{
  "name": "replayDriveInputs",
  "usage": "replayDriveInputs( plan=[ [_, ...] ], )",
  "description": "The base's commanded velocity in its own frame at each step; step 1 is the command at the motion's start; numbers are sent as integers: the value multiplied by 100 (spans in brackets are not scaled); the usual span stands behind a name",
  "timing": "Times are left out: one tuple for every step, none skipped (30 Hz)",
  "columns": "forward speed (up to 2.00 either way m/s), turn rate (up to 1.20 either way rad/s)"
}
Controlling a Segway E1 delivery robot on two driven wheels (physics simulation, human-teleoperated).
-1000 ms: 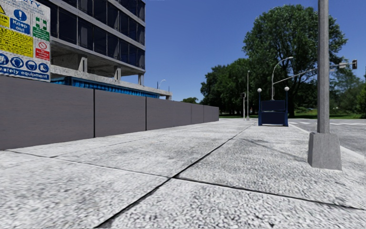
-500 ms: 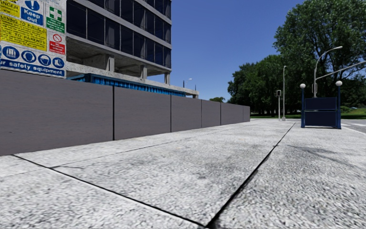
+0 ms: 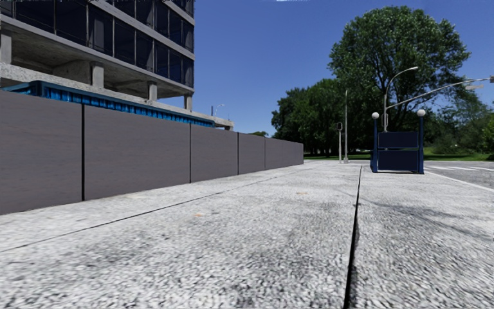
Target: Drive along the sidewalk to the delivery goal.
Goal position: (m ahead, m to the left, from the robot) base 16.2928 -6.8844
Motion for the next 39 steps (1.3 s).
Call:
replayDriveInputs(
  plan=[
    [199,-53],
    [199,-53],
    [199,-53],
    [199,-52],
    [199,-52],
    [199,-33],
    [199,-9],
    [199,-9],
    [199,0],
    [199,0],
    [199,0],
    [199,0],
    [199,0],
    [199,0],
    [199,0],
    [199,0],
    [199,0],
    [199,0],
    [199,0],
    [199,-15],
    [199,-35],
    [199,-35],
    [199,-49],
    [199,-52],
    [199,-53],
    [199,-53],
    [199,-53],
    [199,-53],
    [199,-53],
    [199,-53],
    [199,-53],
    [199,-52],
    [199,-36],
    [199,-36],
    [199,-18],
    [199,-5],
    [199,0],
    [199,0],
    [199,0]
  ],
)
